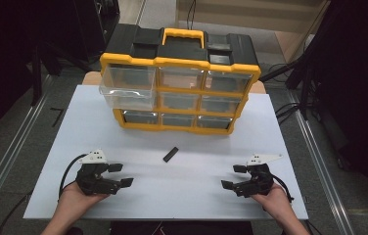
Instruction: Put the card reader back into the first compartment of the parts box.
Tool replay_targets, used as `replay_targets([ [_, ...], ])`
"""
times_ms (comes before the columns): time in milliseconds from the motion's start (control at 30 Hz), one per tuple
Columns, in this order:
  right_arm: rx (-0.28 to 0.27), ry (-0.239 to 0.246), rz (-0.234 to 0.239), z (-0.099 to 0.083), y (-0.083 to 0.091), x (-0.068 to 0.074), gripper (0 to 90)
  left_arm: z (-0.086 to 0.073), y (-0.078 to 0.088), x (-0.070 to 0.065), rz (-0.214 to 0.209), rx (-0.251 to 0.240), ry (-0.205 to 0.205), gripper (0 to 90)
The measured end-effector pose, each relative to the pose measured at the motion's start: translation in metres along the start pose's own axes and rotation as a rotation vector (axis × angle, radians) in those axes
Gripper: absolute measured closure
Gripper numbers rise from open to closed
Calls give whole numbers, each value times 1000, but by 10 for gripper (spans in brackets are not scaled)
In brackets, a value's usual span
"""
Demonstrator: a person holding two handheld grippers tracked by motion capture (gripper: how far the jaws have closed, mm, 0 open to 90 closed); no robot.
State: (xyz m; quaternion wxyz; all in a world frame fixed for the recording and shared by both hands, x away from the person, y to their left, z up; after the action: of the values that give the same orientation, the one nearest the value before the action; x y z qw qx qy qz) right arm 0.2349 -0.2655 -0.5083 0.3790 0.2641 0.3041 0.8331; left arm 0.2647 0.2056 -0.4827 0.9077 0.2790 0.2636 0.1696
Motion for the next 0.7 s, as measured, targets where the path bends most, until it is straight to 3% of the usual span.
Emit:
replay_targets([
  [700,-7,-12,14,0,0,-1,124,1,-1,-2,-1,13,-10,289],
])
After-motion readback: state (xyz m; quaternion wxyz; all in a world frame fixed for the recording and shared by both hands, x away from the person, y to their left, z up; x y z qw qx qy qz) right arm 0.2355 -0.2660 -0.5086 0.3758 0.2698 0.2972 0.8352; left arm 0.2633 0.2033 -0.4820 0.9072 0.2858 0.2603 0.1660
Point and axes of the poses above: each handheld gripper's, and its own axes: y roughly backward along the jaws, z roughly out of its top, x roughly to its left, the point moved 1 cm from there along -y, roughly forward along the jaws, and after that the axes turned 9 degrees about -z, right-handed, at the moved point
